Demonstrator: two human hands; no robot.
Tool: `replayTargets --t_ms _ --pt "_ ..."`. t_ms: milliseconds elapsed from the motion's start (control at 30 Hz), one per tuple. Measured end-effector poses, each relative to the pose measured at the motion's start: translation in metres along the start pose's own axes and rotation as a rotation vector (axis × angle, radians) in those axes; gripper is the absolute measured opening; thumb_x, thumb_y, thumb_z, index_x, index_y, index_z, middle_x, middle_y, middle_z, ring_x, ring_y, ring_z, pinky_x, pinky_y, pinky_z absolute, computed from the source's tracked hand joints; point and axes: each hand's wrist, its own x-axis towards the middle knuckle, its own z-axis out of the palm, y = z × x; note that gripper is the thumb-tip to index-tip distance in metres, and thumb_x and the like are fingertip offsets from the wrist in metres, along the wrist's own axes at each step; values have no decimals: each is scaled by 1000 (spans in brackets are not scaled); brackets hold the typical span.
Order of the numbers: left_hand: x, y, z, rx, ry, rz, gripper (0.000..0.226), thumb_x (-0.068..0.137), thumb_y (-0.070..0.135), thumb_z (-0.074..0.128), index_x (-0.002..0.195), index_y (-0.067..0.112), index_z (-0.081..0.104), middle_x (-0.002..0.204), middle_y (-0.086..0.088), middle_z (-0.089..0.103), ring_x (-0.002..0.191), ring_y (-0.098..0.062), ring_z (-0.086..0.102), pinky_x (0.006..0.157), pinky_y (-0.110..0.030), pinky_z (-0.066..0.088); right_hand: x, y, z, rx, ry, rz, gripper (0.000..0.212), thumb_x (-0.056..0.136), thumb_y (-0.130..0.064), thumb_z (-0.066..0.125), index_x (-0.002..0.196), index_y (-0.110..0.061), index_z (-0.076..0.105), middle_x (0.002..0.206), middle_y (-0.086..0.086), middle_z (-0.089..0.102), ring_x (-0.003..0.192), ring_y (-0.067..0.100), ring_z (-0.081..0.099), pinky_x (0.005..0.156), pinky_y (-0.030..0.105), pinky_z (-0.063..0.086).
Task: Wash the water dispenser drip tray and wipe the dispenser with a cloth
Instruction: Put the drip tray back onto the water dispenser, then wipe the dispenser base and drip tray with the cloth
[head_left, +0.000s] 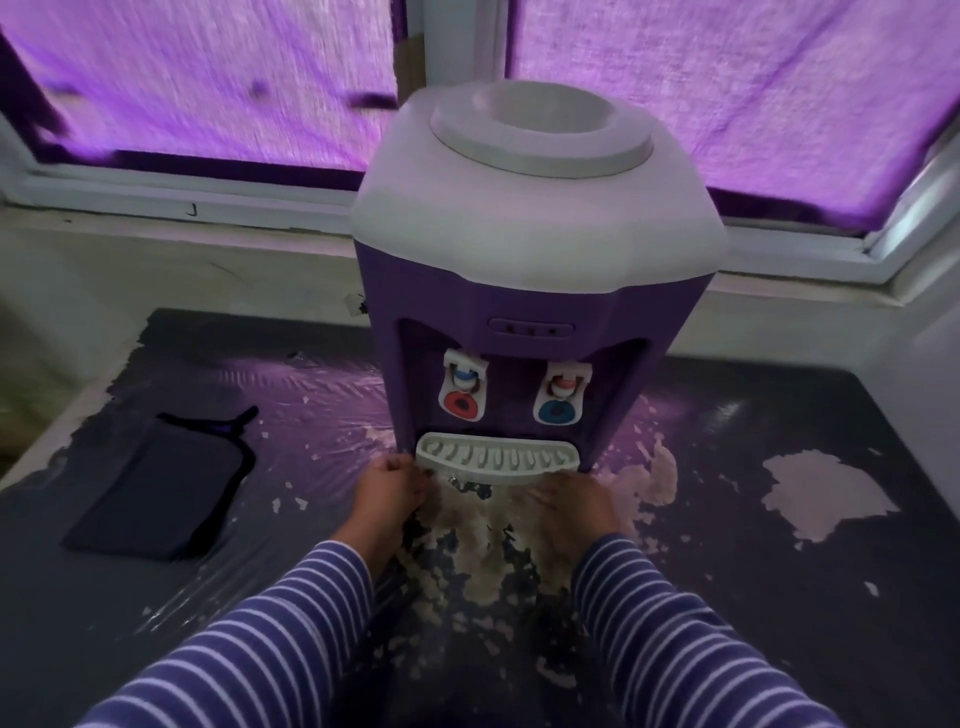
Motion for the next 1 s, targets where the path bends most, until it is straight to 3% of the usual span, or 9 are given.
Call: replayTargets --t_ms 100,200,300,467,633,800,900,1000 --pt "-11 1 -10 -34 -10 15 16 90 -4 48 85 8 56 75 -11 61 68 -25 59 68 -38 52 -5 7 16 119 -113 91 20 90 5 47 78 -10 53 75 7 56 63 16 59 62 27 53" --pt "-20 1 -24 -74 6 19 15 89 -4 50 81 7 56 65 -10 58 55 -23 54 54 -32 48 -14 9 39 -18 -257 77 23 88 -1 50 70 -14 54 62 2 53 48 11 54 55 27 48" --pt "-26 2 -42 -54 29 47 12 90 -2 49 87 7 56 65 -9 57 51 -17 53 45 -23 48 -28 12 63 -156 -300 0 20 89 -6 50 75 -17 59 67 1 57 55 12 55 52 24 47" --pt "-24 7 -89 157 98 180 10 86 -2 55 83 7 59 71 -9 57 64 -19 50 60 -28 42 -45 21 112 -392 -352 -185 8 80 -13 61 78 -21 62 68 -4 59 64 13 55 62 31 45" --pt "-15 13 -150 275 151 215 10 85 1 59 88 10 60 74 -3 60 64 -13 52 56 -20 41 -56 35 175 -433 -391 -258 10 83 -7 62 84 -16 59 77 -5 54 63 8 48 59 23 40" --pt "6 19 -226 470 250 241 13 82 7 63 95 7 66 97 -12 65 91 -27 61 81 -31 48 -70 54 253 -564 -447 -300 12 84 -10 62 86 -20 58 82 -1 62 70 9 53 60 12 44" --pt "23 21 -269 644 351 238 15 80 16 65 95 15 67 109 -12 59 101 -29 58 92 -31 43 -78 60 297 -772 -469 -401 18 84 -16 62 102 -17 64 106 6 64 95 19 59 87 27 49" --pt "41 22 -302 797 380 172 32 80 28 64 111 22 61 124 -10 52 115 -32 48 99 -35 36 -85 63 331 -978 -525 -546 31 86 -20 60 117 -16 61 126 5 52 115 20 51 99 25 38"
